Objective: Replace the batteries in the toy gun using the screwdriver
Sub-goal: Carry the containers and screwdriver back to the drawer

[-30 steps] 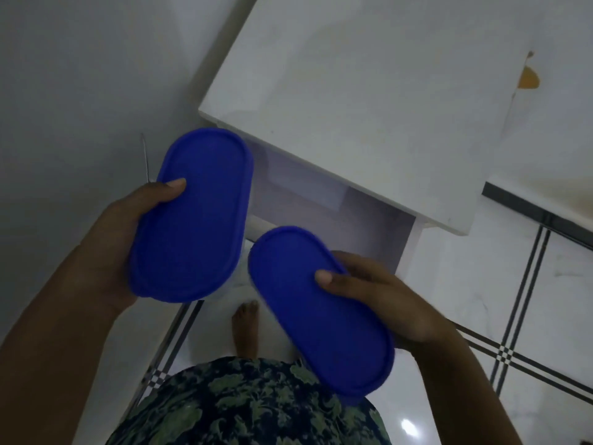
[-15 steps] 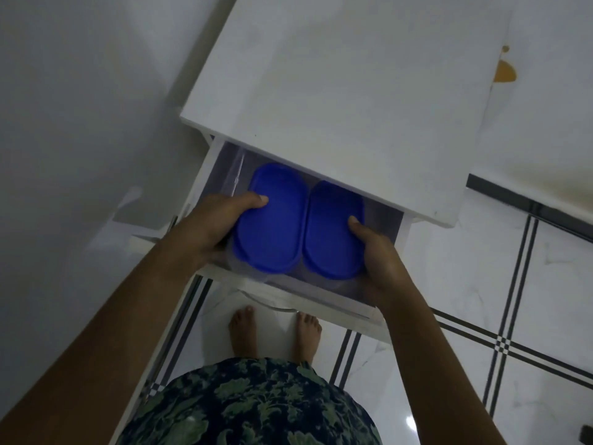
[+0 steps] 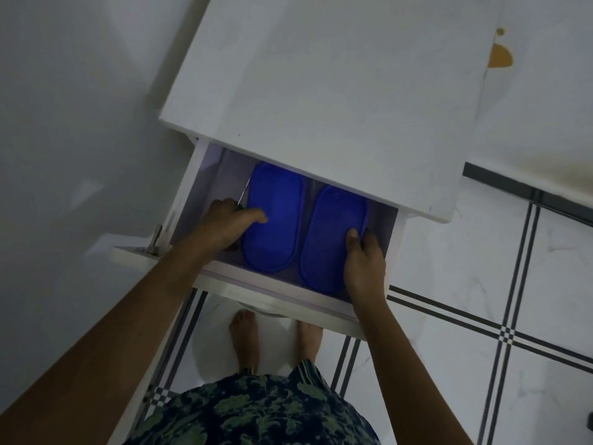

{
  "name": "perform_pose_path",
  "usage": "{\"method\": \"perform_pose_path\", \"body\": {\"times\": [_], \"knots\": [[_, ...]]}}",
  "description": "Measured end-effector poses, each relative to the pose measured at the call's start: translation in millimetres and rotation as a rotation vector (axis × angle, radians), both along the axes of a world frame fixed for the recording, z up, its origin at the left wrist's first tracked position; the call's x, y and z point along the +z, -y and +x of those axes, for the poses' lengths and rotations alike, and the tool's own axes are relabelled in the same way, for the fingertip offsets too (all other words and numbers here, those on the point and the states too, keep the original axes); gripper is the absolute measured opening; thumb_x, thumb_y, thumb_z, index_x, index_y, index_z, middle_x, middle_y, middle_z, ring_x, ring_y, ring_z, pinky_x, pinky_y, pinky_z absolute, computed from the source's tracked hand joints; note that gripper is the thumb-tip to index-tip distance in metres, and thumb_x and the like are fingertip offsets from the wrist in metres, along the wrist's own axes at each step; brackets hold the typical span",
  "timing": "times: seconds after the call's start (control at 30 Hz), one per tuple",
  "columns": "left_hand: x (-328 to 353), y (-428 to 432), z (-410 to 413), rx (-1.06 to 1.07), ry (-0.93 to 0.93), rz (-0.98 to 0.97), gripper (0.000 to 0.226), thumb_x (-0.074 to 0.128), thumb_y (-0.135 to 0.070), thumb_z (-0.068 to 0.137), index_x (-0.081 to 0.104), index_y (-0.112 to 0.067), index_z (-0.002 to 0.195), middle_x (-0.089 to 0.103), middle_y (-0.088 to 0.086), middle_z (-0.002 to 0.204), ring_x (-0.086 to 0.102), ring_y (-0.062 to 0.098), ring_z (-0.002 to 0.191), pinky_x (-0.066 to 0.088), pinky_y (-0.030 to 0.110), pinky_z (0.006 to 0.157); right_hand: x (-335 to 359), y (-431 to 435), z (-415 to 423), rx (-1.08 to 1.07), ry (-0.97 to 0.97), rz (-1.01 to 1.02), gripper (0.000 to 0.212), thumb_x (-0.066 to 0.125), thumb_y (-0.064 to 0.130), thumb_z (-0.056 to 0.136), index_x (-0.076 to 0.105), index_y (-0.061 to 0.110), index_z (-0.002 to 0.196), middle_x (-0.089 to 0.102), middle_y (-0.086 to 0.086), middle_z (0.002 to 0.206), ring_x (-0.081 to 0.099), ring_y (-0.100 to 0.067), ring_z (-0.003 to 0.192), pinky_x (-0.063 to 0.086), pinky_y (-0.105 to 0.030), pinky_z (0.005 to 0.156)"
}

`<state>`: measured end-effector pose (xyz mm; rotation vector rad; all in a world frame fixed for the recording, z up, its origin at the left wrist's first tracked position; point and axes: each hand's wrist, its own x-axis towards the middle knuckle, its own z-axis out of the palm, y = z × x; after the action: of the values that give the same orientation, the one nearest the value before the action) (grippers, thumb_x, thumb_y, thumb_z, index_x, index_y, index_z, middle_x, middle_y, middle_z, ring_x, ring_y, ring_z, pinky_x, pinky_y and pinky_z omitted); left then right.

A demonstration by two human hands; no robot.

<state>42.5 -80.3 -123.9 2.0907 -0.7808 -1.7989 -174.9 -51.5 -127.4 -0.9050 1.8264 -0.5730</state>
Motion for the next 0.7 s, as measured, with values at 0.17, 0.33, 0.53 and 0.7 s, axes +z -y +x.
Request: {"method": "perform_pose_path", "body": {"times": [0.17,0.33,0.53,0.7], "knots": [[-8,-7,2,-0.08,0.21,0.014,0.099,0.043,-0.078,0.079,0.037,0.001,0.138,0.055,0.016,0.129,0.056,0.021,0.087,0.045,0.027,0.06,-2,-3,-3,0.126,-0.132,0.0,0.033,0.043,0.029,0.103,0.045,0.009,0.129,0.057,-0.008,0.117,0.056,-0.011,0.084,0.043,-0.017,0.06],[-3,-15,-3,-0.226,0.453,-0.061,0.082,0.028,-0.079,0.081,0.054,-0.001,0.086,0.056,0.009,0.065,0.055,0.02,0.057,0.038,0.026,0.048,14,-40,2,0.287,-0.309,-0.066,0.079,0.029,0.069,0.091,0.029,0.016,0.149,0.038,-0.005,0.153,0.039,-0.024,0.138,0.039,-0.046,0.111],[14,-60,-9,-0.408,0.87,-0.455,0.081,0.017,-0.077,0.087,0.055,-0.009,0.112,0.066,0.012,0.1,0.062,0.026,0.086,0.053,0.042,0.076,18,-86,14,0.581,-0.801,-0.292,0.079,0.015,0.064,0.097,0.03,0.009,0.151,0.026,-0.009,0.158,0.017,-0.021,0.148,0.006,-0.046,0.121],[7,-105,-25,-0.642,0.917,-0.826,0.062,0.031,-0.054,0.096,0.044,-0.014,0.141,0.037,0.011,0.152,0.036,0.026,0.138,0.026,0.055,0.111,3,-83,14,0.62,-1.019,-0.551,0.073,0.029,0.061,0.097,0.043,0.007,0.144,0.035,-0.014,0.153,0.028,-0.028,0.145,0.025,-0.062,0.112]]}}
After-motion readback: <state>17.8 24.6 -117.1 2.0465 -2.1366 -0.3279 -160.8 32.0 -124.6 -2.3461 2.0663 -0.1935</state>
